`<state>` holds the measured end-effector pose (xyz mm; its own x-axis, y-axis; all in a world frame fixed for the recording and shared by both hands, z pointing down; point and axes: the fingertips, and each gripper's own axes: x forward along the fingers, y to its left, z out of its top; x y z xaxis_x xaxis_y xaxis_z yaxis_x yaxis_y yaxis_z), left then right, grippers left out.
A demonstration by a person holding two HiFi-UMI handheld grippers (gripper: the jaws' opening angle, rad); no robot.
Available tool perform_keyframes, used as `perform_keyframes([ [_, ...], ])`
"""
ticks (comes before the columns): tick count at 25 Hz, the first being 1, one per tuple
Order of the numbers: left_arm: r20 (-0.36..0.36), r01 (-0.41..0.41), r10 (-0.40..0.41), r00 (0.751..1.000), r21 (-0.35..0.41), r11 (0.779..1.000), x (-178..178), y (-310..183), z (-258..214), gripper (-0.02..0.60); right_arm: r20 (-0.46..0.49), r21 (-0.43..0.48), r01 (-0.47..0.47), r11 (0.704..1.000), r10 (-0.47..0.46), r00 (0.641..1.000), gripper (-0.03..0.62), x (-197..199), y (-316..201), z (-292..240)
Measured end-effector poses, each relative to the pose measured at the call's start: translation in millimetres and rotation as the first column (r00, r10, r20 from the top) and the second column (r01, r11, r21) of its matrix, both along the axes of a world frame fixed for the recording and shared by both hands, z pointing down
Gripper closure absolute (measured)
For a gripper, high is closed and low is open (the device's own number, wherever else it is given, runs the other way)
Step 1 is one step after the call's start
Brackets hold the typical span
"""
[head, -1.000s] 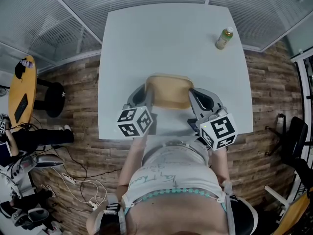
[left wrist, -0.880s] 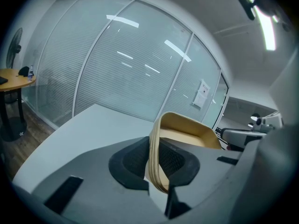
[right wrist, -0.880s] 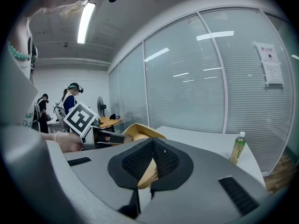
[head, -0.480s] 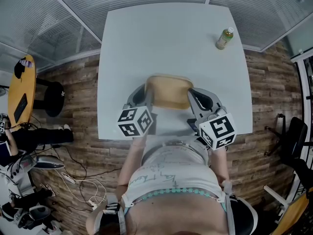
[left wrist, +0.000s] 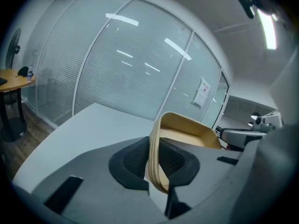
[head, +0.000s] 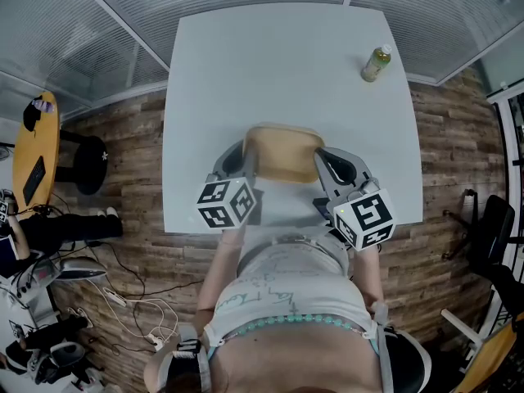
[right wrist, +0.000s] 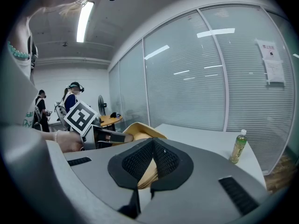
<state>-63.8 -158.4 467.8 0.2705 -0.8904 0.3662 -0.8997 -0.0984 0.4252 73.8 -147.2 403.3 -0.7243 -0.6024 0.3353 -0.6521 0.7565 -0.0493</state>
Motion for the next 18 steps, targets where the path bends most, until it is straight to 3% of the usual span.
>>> perform_keyframes([
  [18, 0.003, 0.001, -0.001, 1.000, 0.001, 1.000, -0.3, 0.5, -0.1, 0.549, -0.006, -0.001, 0.005, 1.000, -0.005, 1.000, 0.594, -0.8, 0.6, 1.1],
])
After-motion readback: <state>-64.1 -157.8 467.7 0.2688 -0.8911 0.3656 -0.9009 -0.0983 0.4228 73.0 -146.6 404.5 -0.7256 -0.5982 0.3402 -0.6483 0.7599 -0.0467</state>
